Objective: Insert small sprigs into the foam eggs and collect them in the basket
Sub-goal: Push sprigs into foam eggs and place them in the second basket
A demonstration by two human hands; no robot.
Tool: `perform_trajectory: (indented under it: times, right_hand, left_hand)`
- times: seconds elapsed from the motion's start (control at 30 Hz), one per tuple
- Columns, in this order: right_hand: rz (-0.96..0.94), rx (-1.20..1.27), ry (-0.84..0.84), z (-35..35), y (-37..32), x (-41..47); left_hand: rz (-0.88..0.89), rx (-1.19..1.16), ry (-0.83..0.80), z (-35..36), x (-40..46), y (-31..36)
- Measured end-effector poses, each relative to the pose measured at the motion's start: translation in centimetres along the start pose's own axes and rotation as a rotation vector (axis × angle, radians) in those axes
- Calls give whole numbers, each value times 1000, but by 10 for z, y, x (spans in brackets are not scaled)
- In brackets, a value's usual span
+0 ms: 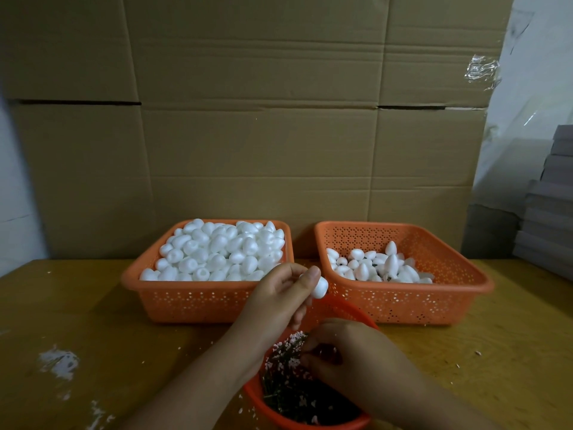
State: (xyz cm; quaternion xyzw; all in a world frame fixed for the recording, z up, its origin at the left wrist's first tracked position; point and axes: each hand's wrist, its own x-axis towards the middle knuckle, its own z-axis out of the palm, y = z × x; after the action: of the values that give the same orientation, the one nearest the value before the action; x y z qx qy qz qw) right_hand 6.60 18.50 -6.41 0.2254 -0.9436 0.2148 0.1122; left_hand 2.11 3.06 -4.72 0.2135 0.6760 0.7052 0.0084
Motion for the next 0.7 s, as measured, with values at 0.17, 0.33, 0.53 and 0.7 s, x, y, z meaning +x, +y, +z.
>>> perform_trajectory:
  times: [0.17,0.33,0.53,0.7]
  right_hand:
    - [-3,4,0,0,0,0]
    - [-3,-1,0,0,0,0]
    - [-1,-15,3,1,0,0]
    - [0,-12,7,2,1,0]
  left_hand:
    - [-15,-39,-50,-2,0,0]
    - [-9,-75,-66,-3,0,-1]
    - [43,-63,-68,-3,-2,1]
    - [39,-42,-55,-1,-1,1]
